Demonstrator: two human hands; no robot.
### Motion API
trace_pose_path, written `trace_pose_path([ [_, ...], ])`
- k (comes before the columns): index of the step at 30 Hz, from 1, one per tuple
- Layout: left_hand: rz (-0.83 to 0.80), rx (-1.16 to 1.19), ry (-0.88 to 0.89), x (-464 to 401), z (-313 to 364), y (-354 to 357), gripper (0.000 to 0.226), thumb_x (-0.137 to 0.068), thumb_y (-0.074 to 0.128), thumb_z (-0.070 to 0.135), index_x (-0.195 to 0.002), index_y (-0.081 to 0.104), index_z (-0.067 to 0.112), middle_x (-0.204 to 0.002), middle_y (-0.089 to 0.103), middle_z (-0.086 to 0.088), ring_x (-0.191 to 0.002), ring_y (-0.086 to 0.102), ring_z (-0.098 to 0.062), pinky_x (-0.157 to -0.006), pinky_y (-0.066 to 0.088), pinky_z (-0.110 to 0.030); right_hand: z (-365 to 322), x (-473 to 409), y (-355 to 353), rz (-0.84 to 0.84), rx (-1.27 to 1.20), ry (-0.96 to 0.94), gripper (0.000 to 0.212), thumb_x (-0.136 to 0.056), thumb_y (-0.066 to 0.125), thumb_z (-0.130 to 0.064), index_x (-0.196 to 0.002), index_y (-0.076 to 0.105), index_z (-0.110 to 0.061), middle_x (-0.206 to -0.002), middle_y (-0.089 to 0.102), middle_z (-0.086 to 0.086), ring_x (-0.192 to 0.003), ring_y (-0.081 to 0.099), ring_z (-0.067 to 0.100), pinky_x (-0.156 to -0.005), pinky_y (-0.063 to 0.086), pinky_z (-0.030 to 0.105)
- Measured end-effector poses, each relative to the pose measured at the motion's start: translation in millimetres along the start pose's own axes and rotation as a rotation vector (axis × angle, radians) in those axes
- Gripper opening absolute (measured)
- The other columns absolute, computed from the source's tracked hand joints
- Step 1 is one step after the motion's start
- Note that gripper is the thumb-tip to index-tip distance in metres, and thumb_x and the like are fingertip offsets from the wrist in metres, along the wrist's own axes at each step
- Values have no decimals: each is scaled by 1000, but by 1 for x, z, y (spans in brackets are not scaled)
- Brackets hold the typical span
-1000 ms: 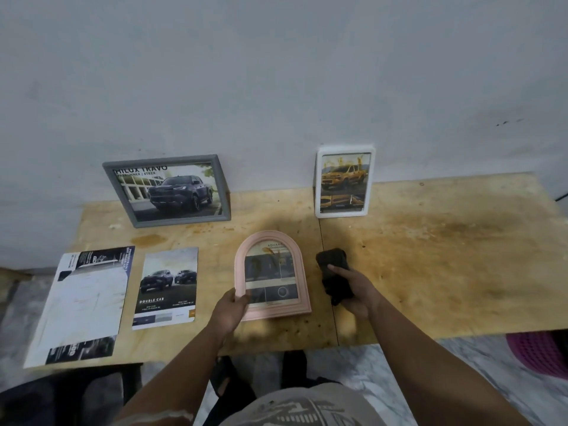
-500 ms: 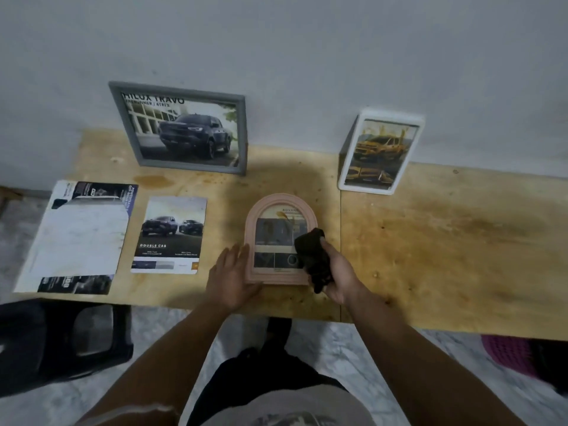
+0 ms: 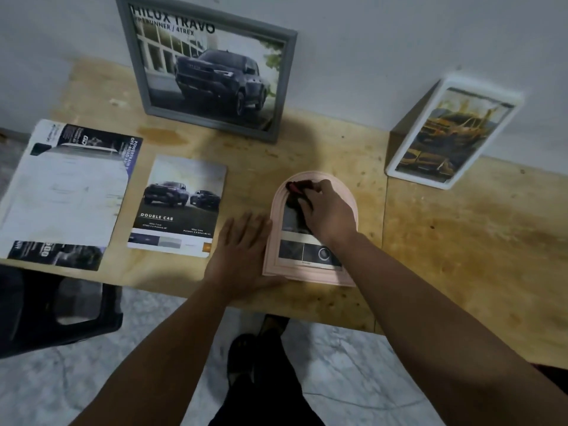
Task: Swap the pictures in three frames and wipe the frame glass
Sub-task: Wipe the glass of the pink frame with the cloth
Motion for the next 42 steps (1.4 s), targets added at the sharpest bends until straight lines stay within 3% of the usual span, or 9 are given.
trace_pose_path([
  [10,108,33,1,0,-2,3,125,-73,28,102,-163,22,15,-172,18,-8,-159,10,-32,-125,13,-59,-3,29,22,135,-20,-197,29,-101,51,-31,-119,69,-17,-107,53,3,-81,60,29,-53,45,37],
  [19,150,33,9,1,-2,6,124,-73,32,101,-161,31,14,-169,27,-10,-157,19,-34,-125,15,-59,-21,116,29,-60,-98,-192,38,-102,41,-42,-127,66,-26,-114,50,-4,-89,61,22,-67,53,36],
  [22,165,32,8,2,-1,3,125,-72,33,101,-161,31,14,-168,29,-11,-157,20,-34,-124,16,-59,-17,108,10,-124,-333,-135,22,-102,52,-31,-105,73,-24,-101,57,-2,-89,59,16,-79,52,38],
  [25,204,51,21,3,-1,1,126,-70,37,101,-159,35,13,-166,32,-11,-156,24,-34,-124,18,-59,-5,67,-16,77,-388,-58,20,-102,57,-24,-108,74,-17,-96,59,3,-92,55,14,-81,45,32],
  [28,218,59,24,4,-1,0,125,-70,38,101,-159,34,13,-167,32,-11,-156,23,-34,-124,18,-59,3,28,-26,166,-157,-33,29,-103,53,-30,-122,70,-16,-107,54,3,-95,58,22,-78,49,35],
  [31,191,56,17,4,-1,1,125,-71,34,101,-161,30,15,-168,28,-9,-157,20,-33,-125,16,-59,4,17,-7,97,108,-75,33,-103,49,-34,-127,66,-20,-118,52,6,-97,59,29,-68,53,39],
  [35,168,52,11,4,-2,2,124,-72,32,101,-161,30,15,-169,28,-9,-157,20,-33,-125,16,-59,-5,39,12,110,118,-115,33,-102,49,-35,-127,65,-21,-112,51,4,-83,61,28,-55,48,35],
  [40,167,56,17,5,-2,1,123,-73,35,100,-159,34,12,-166,32,-11,-156,24,-34,-123,20,-59,-15,85,15,-63,-11,-287,34,-102,51,-32,-134,62,-28,-112,53,0,-82,61,20,-63,51,30],
  [42,190,65,25,5,-2,0,122,-73,38,99,-159,36,12,-165,35,-11,-155,27,-35,-122,21,-59,-16,90,7,-182,-146,-271,25,-102,55,-28,-122,70,-23,-104,55,-3,-84,61,16,-72,53,33],
])
Point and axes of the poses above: each hand's wrist, its own x-axis away from the middle knuckle, its own y-axis out of the palm, z = x × y, the point moved 1 cm from there along -x, towards the middle knuckle
